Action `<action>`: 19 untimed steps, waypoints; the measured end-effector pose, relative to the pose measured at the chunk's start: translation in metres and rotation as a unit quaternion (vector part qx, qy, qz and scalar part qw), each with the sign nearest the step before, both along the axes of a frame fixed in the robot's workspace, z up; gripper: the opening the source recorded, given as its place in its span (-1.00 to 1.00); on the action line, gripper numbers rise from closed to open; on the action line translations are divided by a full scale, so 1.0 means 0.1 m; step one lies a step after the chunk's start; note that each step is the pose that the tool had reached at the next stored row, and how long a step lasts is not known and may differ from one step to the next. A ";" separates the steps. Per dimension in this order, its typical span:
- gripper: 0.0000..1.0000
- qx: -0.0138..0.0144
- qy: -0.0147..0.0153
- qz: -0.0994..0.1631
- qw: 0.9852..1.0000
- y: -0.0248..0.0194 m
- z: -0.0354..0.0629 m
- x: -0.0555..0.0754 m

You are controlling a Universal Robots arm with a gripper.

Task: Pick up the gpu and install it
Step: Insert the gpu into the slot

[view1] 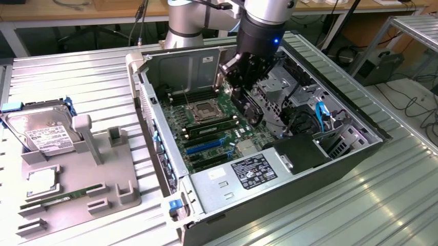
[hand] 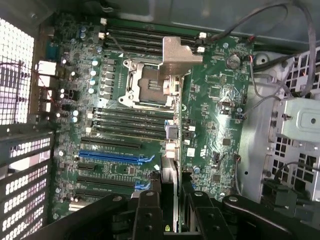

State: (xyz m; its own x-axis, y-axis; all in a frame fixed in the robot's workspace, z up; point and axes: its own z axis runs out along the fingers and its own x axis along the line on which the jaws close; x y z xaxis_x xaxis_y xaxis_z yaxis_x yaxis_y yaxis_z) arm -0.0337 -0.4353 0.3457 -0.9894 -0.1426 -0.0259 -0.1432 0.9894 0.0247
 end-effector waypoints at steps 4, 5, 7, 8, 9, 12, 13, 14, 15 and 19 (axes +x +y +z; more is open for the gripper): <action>-0.47 0.000 0.000 0.028 1.000 0.000 0.000 0.00; -0.47 0.000 0.000 0.035 0.999 0.000 0.000 0.00; -0.47 0.000 0.000 0.047 0.999 0.000 0.000 0.00; -0.47 0.000 0.000 0.058 0.998 0.000 0.000 0.00; -0.47 0.000 0.000 0.064 0.998 0.000 0.000 0.00; -0.47 0.000 0.000 0.082 0.997 0.000 0.000 0.00; -0.47 0.000 0.000 0.088 0.996 0.000 0.000 0.00; -0.47 0.000 0.000 0.094 0.996 0.000 0.000 0.00; -0.47 0.000 0.000 0.101 0.995 0.000 0.000 0.00; -0.47 0.000 0.000 0.131 0.991 0.000 -0.001 0.00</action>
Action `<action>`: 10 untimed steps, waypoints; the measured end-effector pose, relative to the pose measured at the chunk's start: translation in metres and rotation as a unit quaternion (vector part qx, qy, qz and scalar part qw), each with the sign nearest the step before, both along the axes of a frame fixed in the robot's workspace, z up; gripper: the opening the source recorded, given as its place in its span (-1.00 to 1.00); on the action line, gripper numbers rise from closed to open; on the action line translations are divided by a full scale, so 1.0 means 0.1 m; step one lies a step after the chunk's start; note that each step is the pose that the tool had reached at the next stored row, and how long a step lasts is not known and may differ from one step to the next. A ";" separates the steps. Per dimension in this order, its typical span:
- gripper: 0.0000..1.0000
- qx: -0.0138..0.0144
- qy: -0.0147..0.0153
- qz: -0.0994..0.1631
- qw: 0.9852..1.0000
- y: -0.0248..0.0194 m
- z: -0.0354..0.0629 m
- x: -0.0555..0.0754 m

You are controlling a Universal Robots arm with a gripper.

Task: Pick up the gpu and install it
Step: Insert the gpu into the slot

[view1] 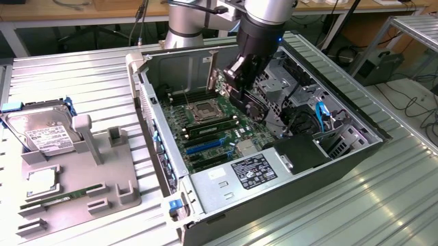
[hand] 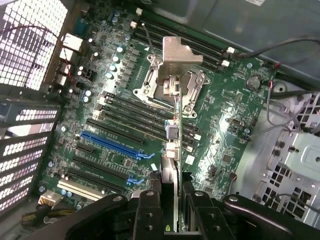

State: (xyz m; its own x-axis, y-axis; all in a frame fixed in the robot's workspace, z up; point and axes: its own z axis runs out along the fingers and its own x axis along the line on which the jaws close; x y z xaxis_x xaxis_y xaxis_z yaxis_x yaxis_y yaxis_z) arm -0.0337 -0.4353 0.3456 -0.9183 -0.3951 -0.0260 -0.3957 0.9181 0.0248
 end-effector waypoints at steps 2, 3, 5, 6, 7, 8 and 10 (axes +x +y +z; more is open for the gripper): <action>-0.47 0.000 0.000 0.015 1.000 0.000 0.000 0.00; -0.47 0.000 0.000 0.021 1.000 0.000 0.000 0.00; -0.47 0.000 0.000 0.033 0.999 0.000 0.000 0.00; -0.47 0.000 0.000 0.039 0.999 0.000 0.000 0.00; -0.47 0.000 0.000 0.045 0.999 0.000 0.000 0.00; -0.47 0.000 0.000 0.050 0.999 0.000 -0.001 0.00; -0.47 0.000 0.000 0.062 0.998 0.000 0.000 0.00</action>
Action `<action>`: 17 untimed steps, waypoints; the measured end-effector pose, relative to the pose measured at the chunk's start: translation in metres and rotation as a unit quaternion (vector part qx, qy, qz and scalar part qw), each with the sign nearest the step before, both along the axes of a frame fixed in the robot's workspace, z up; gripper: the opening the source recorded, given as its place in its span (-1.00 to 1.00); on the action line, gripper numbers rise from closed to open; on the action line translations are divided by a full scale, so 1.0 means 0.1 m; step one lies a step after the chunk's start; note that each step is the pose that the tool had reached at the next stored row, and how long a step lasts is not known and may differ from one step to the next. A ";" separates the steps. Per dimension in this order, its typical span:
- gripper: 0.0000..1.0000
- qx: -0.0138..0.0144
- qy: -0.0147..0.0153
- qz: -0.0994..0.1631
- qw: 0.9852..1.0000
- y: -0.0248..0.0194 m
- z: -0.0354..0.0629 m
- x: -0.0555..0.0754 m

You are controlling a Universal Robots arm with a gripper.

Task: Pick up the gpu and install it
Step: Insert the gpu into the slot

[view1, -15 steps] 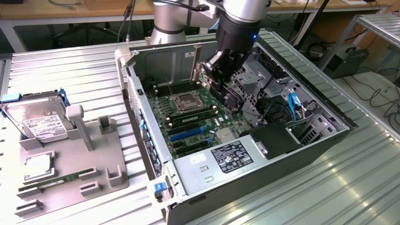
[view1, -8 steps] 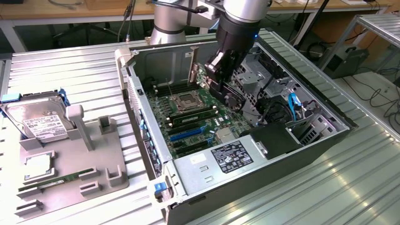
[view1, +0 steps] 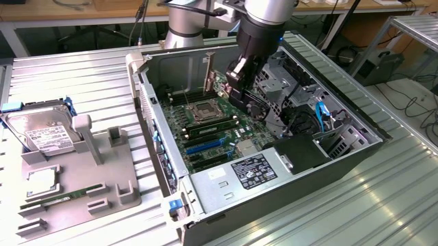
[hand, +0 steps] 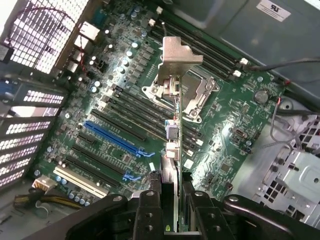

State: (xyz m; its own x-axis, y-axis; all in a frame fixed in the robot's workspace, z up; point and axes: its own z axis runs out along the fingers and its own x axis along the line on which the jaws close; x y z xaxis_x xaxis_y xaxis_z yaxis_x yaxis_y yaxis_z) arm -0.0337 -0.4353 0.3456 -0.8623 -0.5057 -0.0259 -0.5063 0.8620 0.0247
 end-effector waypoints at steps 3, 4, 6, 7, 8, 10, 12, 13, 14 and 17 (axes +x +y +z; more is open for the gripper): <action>-0.47 0.000 0.000 0.018 1.000 0.000 0.000 0.00; -0.47 0.000 0.000 0.028 1.000 0.000 0.000 0.00; -0.47 0.000 0.000 0.040 0.999 0.000 0.000 0.00; -0.47 0.000 0.000 0.050 0.999 0.000 0.000 0.00; -0.47 0.000 0.000 0.056 0.998 0.000 -0.001 0.00; -0.47 0.000 0.000 0.069 0.998 0.000 -0.001 0.00; -0.47 0.000 0.000 0.083 0.997 0.000 -0.001 0.00; -0.47 0.000 0.000 0.089 0.996 0.000 -0.002 0.00; -0.47 0.000 0.000 0.096 0.995 0.000 -0.002 0.00; -0.47 -0.001 0.000 0.117 0.993 0.000 -0.003 0.00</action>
State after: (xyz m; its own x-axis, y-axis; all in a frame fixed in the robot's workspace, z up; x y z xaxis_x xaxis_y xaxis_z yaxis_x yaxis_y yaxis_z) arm -0.0337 -0.4353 0.3453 -0.7209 -0.6925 -0.0251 -0.6930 0.7206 0.0238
